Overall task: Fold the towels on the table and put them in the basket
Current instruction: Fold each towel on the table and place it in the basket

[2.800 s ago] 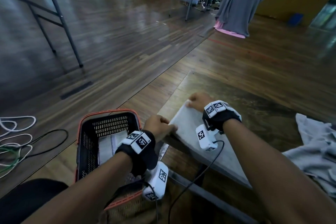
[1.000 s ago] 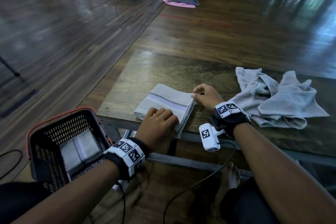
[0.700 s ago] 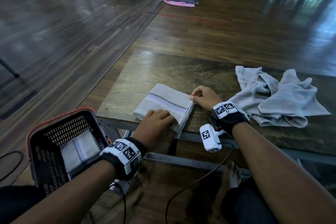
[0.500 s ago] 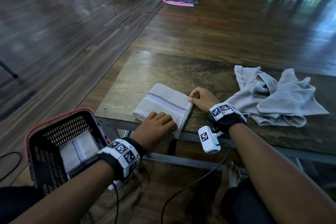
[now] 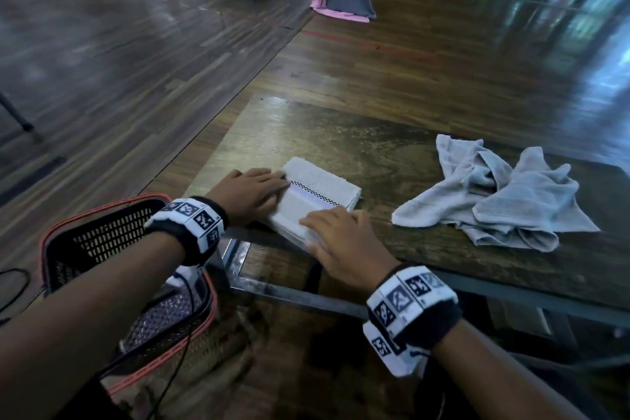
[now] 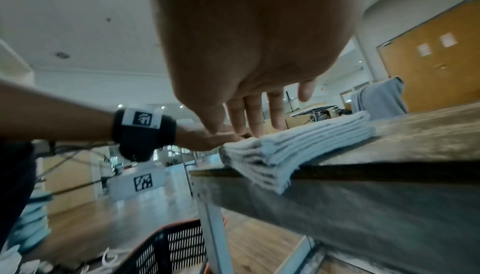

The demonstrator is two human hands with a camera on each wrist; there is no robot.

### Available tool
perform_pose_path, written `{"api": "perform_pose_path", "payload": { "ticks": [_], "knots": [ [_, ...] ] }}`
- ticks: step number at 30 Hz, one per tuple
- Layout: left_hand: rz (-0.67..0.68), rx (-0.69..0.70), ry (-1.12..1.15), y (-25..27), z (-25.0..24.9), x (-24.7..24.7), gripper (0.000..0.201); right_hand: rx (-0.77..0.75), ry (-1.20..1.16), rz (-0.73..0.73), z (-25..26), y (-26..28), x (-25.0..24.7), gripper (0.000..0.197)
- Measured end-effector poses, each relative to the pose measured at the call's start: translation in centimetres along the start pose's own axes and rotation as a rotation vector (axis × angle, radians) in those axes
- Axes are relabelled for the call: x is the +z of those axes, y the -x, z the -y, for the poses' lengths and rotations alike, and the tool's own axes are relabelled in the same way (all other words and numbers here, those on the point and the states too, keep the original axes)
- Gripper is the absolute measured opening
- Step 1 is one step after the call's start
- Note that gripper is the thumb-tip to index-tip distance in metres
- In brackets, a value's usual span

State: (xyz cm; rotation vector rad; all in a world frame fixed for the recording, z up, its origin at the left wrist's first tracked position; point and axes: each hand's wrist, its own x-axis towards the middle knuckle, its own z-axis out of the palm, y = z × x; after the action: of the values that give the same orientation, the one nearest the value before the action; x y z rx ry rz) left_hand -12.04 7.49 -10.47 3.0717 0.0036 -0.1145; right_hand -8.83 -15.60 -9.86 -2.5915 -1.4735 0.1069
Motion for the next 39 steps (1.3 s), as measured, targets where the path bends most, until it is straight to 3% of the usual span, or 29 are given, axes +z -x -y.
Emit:
{"api": "perform_pose_path", "payload": {
  "ticks": [3,6,10,15,18,21,24,26,30,39],
  "knots": [
    [0.016,0.003,-0.003,0.1,0.1,0.1,0.055,0.005,0.072,0.068,-0.2,1.3,0.8,0.044],
    [-0.056,0.025,-0.070,0.3,-0.5,-0.2,0.070,0.094,0.102,0.005,-2.2,1.6,0.6,0.040],
    [-0.077,0.093,-0.141,0.6,-2.7,0.1,0.046,0.228,0.104,-0.055,-5.1,1.3,0.6,0.035],
    [-0.092,0.267,-0.035,1.1,-6.8,0.4,0.038,0.387,-0.110,-0.002,-7.9,-0.5,0.1,0.031],
    [-0.014,0.316,0.051,1.1,-7.7,0.3,0.035,0.356,-0.218,0.054,-9.0,-1.2,-0.3,0.025],
    [-0.069,0.265,0.134,0.4,-7.3,0.1,0.029,0.351,-0.377,0.038,-9.3,-1.4,-0.4,0.030],
    [-0.144,0.106,0.199,-1.0,-5.8,0.0,0.028,0.379,-0.458,0.023,-9.5,-1.7,-0.6,0.048],
    [-0.119,0.017,0.204,-1.8,-4.7,0.1,0.032,0.373,-0.452,0.009,-9.7,-1.9,-0.6,0.050],
    [-0.031,-0.047,0.225,-3.2,-3.4,0.2,0.033,0.365,-0.376,-0.104,-10.1,-2.3,-0.5,0.034],
    [-0.090,-0.058,0.283,-4.5,-3.3,-0.4,0.017,0.343,-0.317,-0.151,-10.8,-3.3,-0.6,0.004]
  ]
}}
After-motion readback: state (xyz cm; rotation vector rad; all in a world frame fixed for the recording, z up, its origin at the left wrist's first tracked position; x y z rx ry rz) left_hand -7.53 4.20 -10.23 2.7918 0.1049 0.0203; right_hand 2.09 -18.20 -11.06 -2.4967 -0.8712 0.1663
